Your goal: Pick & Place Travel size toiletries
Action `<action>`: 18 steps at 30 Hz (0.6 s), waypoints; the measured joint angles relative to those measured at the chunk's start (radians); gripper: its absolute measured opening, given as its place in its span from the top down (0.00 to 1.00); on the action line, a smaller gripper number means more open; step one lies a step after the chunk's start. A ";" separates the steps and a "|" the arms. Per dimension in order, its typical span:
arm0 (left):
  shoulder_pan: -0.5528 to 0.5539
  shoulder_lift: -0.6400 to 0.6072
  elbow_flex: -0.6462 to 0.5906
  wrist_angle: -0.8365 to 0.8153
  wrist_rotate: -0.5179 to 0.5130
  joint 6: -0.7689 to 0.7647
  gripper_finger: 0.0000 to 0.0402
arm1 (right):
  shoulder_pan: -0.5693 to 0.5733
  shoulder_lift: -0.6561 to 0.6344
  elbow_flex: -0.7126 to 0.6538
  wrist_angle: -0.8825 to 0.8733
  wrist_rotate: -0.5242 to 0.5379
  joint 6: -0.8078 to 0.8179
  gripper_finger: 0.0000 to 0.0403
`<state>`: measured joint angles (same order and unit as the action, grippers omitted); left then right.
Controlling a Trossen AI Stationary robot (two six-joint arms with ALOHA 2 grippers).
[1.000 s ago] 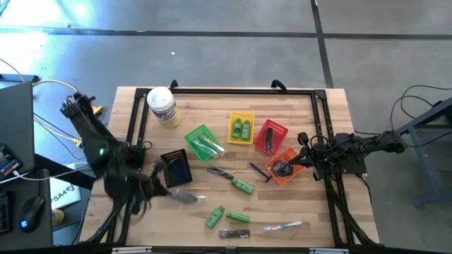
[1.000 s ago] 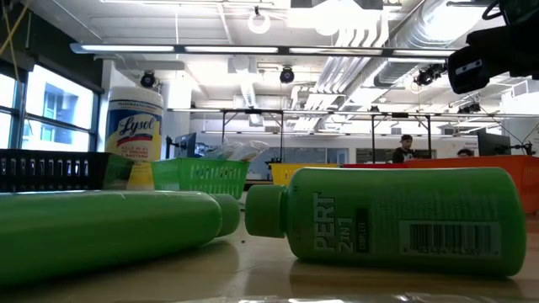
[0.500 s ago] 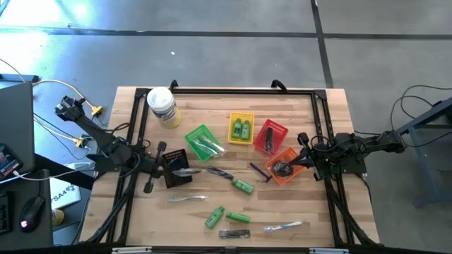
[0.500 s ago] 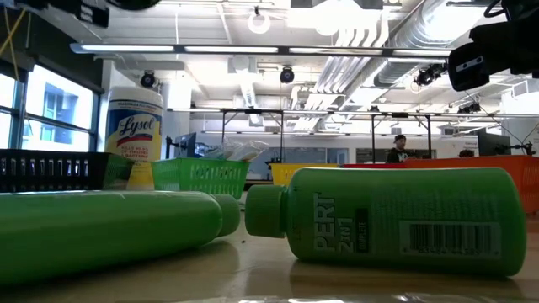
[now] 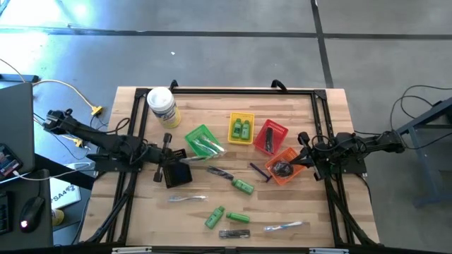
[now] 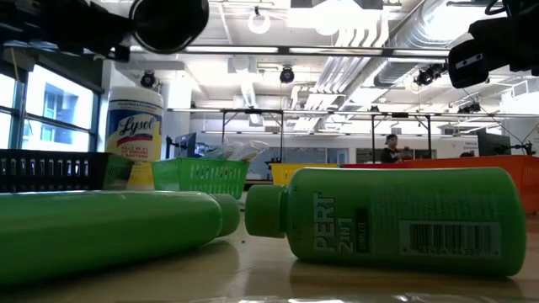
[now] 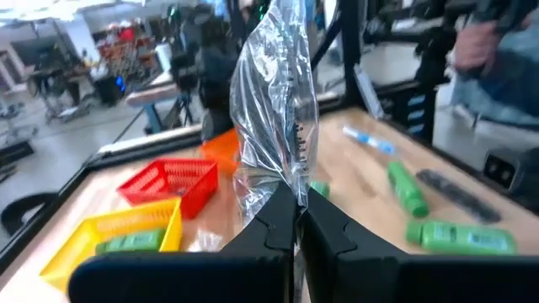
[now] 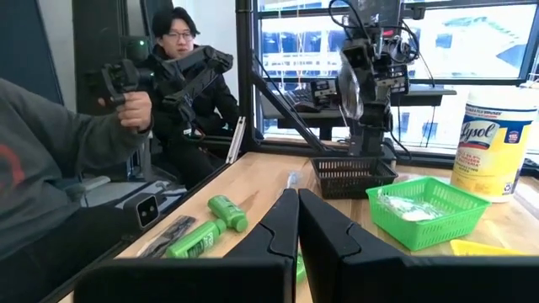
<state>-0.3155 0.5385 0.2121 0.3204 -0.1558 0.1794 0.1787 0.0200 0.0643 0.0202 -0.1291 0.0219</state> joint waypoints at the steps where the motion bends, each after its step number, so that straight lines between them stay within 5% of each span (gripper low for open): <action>1: 0.015 -0.006 -0.004 0.008 0.026 0.000 1.00 | 0.000 0.000 0.000 0.000 0.000 0.000 0.99; 13: 0.067 -0.010 -0.016 0.073 0.044 -0.031 1.00 | 0.000 0.051 -0.001 0.010 0.000 0.011 0.99; 18: 0.067 0.029 0.009 0.133 0.015 -0.053 1.00 | 0.000 0.140 -0.002 0.171 0.000 0.065 0.99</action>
<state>-0.2485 0.5680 0.2212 0.4537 -0.1410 0.1268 0.1787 0.1601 0.0628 0.1910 -0.1295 0.0868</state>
